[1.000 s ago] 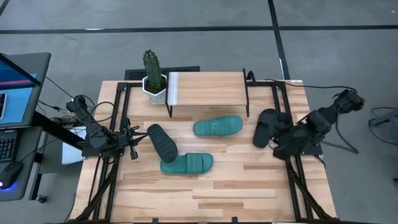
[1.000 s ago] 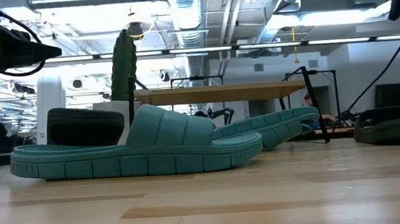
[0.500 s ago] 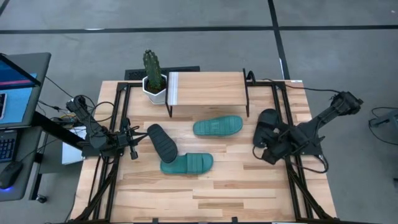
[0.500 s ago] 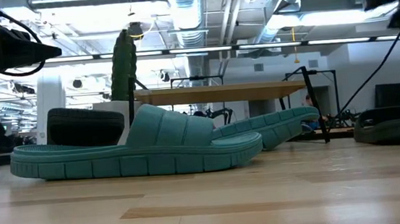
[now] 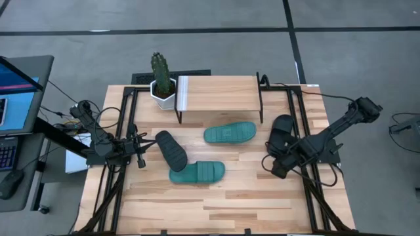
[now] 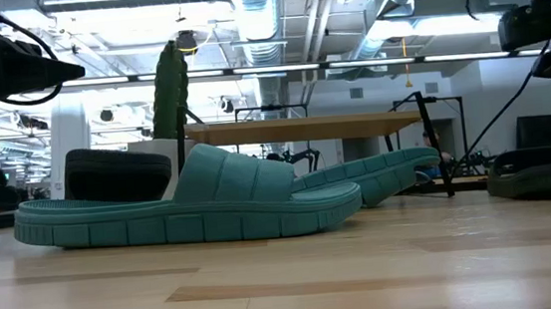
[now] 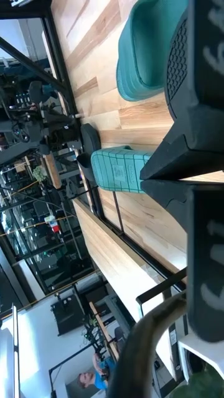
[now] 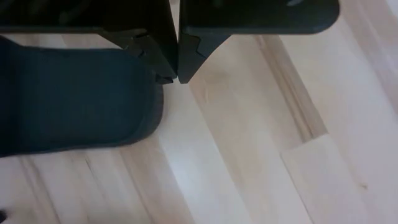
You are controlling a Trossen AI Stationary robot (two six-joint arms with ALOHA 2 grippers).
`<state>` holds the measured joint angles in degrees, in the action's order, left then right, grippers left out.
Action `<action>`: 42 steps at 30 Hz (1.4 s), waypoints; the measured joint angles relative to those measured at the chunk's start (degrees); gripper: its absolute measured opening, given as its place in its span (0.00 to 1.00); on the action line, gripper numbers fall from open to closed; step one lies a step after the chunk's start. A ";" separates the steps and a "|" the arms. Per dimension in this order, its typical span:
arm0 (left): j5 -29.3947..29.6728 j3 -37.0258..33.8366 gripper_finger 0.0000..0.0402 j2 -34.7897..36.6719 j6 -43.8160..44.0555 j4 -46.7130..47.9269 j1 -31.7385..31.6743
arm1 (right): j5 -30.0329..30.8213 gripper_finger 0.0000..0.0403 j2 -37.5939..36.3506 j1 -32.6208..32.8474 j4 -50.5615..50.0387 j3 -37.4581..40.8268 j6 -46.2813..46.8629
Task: Pick and place slides into the shelf
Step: Put the right black slipper on the shelf
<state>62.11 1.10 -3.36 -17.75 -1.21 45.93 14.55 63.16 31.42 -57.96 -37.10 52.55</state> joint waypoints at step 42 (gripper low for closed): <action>0.00 0.00 0.00 0.00 -0.18 0.00 0.00 | -4.37 0.65 22.62 -16.91 6.84 2.06 -15.29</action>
<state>62.10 1.10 -3.36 -17.92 -1.21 45.93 10.18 85.78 14.51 -51.12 -35.04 37.26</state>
